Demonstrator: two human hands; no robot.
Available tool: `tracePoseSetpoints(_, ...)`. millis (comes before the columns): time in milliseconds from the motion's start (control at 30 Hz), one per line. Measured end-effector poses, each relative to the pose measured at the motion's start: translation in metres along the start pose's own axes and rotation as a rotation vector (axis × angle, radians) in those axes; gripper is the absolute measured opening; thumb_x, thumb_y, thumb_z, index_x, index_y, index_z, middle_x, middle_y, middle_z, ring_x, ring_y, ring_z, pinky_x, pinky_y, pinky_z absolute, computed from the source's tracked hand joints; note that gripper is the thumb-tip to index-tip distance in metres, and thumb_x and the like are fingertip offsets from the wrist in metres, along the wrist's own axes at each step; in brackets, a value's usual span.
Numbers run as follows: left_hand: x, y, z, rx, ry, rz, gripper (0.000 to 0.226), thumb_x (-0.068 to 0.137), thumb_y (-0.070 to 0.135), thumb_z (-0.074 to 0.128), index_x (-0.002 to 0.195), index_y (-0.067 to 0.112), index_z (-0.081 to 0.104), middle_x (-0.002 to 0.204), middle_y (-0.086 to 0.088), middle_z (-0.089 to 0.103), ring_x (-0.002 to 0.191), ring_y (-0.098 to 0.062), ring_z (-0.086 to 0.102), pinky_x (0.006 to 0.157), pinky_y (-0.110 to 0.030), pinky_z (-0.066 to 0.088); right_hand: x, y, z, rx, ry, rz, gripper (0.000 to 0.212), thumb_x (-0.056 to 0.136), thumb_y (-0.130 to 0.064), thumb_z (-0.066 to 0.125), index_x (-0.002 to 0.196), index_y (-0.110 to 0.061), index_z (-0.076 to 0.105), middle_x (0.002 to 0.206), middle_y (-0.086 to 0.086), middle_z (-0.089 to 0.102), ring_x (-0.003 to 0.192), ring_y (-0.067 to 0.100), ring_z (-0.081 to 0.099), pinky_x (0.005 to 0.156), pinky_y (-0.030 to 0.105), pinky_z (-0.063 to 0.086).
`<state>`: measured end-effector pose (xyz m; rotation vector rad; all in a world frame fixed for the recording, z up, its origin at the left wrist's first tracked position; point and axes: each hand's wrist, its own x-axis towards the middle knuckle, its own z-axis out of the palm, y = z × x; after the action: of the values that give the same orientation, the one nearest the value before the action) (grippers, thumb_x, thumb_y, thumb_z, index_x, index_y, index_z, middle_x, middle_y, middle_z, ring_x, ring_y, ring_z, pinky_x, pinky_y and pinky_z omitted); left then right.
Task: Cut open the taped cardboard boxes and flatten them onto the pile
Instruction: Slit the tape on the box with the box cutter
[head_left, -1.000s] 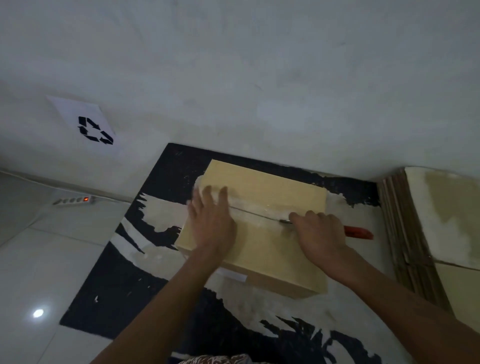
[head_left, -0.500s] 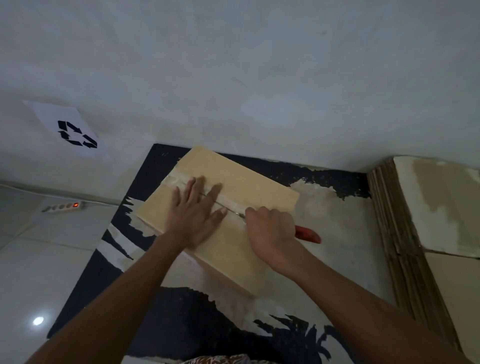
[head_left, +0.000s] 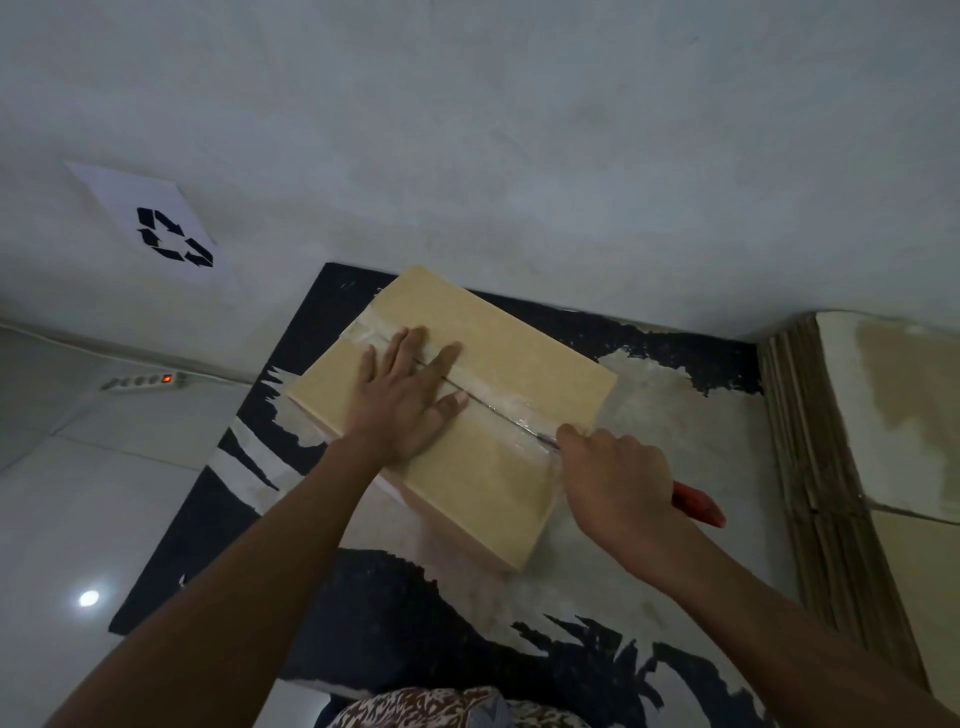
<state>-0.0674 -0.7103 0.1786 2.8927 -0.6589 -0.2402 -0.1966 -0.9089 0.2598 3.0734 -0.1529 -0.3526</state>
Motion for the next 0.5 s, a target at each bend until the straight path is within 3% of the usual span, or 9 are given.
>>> tracePoseSetpoints(133,0.000,0.000,0.000,0.016,0.004,0.001,0.084,0.080,0.079,-0.001,0.156,0.044,0.002,0.166,0.000,-0.008,0.153,-0.022,-0.011,0.122,-0.053,-0.004,-0.011,0.003,0.004,0.012,0.012,0.021,0.029,0.103,-0.024,0.042,0.132,-0.019,0.040,0.114,0.003,0.060,0.084,0.017,0.051,0.070,0.029,0.035)
tracePoseSetpoints(500,0.004,0.003,-0.003,0.024,-0.006,0.027,0.085,0.078,0.079,0.000,0.156,0.044,0.003,0.166,0.001,-0.006,0.153,-0.021,-0.009,0.123,-0.052,-0.003,-0.032,0.013,0.028,0.038,0.016,0.052,0.042,0.104,-0.020,0.039,0.144,-0.019,0.029,0.114,0.003,0.060,0.092,0.019,0.063,0.066,0.027,0.037)
